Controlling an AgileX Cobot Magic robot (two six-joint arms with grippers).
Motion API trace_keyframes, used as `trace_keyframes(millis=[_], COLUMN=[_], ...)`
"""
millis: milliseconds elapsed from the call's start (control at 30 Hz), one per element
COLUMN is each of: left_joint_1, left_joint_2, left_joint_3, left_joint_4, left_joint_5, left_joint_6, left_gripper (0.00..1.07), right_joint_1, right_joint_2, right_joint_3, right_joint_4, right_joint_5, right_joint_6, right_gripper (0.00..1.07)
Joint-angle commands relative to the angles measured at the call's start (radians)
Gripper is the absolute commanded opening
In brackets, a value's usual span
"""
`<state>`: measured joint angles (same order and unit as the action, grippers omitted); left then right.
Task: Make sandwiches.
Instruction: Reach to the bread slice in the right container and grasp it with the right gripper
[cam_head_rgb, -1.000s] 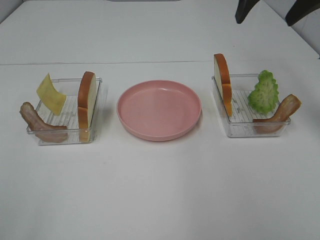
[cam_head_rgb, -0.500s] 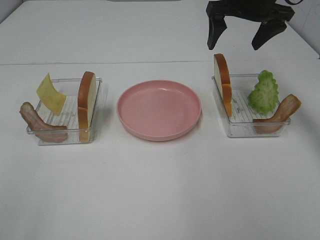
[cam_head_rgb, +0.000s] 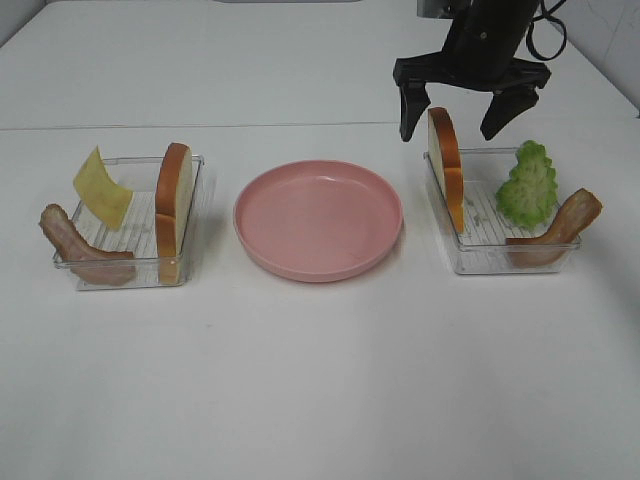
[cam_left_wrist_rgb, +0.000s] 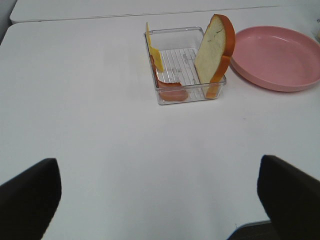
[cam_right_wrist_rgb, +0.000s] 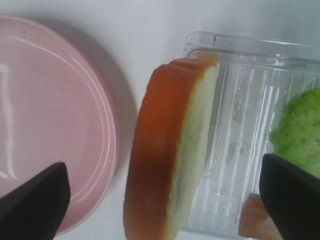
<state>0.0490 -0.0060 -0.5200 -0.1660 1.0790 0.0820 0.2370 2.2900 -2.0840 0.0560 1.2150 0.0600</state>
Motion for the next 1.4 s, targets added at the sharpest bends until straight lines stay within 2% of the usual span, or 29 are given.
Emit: trace_keyframes(millis=[33,100,467,500,533,567,600,633,667,700,733,767,1167,1200,1233,1267,1300,1400], left_joint_1=[-0.003,-0.003,-0.003,-0.003,-0.003,-0.003,-0.003,-0.003,-0.003,-0.003,-0.003,-0.003,-0.003,-0.003,-0.003,-0.003,-0.003,-0.003], left_joint_2=[-0.014,-0.014,-0.014,-0.014,-0.014,-0.014,-0.014,-0.014,-0.014,-0.014,-0.014,-0.014,-0.014,-0.014,-0.014,-0.014,-0.014,-0.014], left_joint_3=[0.004,0.004,0.004,0.004,0.004,0.004,0.004,0.004,0.004,0.004,0.004,0.004,0.004,0.004,0.004,0.004,0.004,0.004], left_joint_4=[0.000,0.000,0.000,0.000,0.000,0.000,0.000,0.000,0.000,0.000,0.000,0.000,0.000,0.000,0.000,0.000,0.000,0.000], left_joint_5=[-0.004,-0.004,-0.004,-0.004,-0.004,-0.004,-0.004,-0.004,-0.004,-0.004,-0.004,-0.004,-0.004,-0.004,-0.004,-0.004,-0.004,-0.004], left_joint_6=[-0.005,-0.005,-0.005,-0.005,-0.005,-0.005,-0.005,-0.005,-0.005,-0.005,-0.005,-0.005,-0.005,-0.005,-0.005,-0.005,-0.005,-0.005], left_gripper=[1.02,1.02,1.02,1.02,1.02,1.02,1.02,1.02,1.02,1.02,1.02,1.02,1.02,1.02,1.02,1.02,1.02,1.02], right_joint_1=[-0.004,-0.004,-0.004,-0.004,-0.004,-0.004,-0.005,-0.005,-0.005,-0.005,-0.005,-0.005,-0.005,-0.005,-0.005,-0.005,-0.005,-0.005], right_joint_2=[0.026,0.067,0.084,0.084,0.084,0.084,0.084,0.084,0.084,0.084,0.084,0.084,0.084,0.084,0.084,0.084,0.084,0.084], right_joint_3=[-0.018,-0.055,-0.061,-0.061,-0.061,-0.061,-0.061,-0.061,-0.061,-0.061,-0.061,-0.061,-0.061,-0.061,-0.061,-0.061,-0.061,-0.061], right_joint_4=[-0.005,-0.009,-0.009,-0.009,-0.009,-0.009,-0.009,-0.016,-0.016,-0.021,-0.021,-0.031,-0.068,-0.068,-0.069,-0.069,-0.070,-0.064], right_joint_5=[0.081,0.098,0.105,0.107,0.108,0.108,0.108,0.108,0.108,0.108,0.108,0.107,0.107,0.108,0.112,0.112,0.114,0.114], right_joint_6=[-0.002,-0.003,-0.009,-0.009,-0.013,-0.013,-0.015,-0.014,-0.014,-0.009,-0.009,-0.002,0.005,0.006,0.014,0.014,0.026,0.027], right_gripper=[0.98,0.98,0.96,0.91,0.82,0.82,0.74,0.52,0.52,0.44,0.44,0.30,0.29,0.26,0.16,0.16,0.03,0.00])
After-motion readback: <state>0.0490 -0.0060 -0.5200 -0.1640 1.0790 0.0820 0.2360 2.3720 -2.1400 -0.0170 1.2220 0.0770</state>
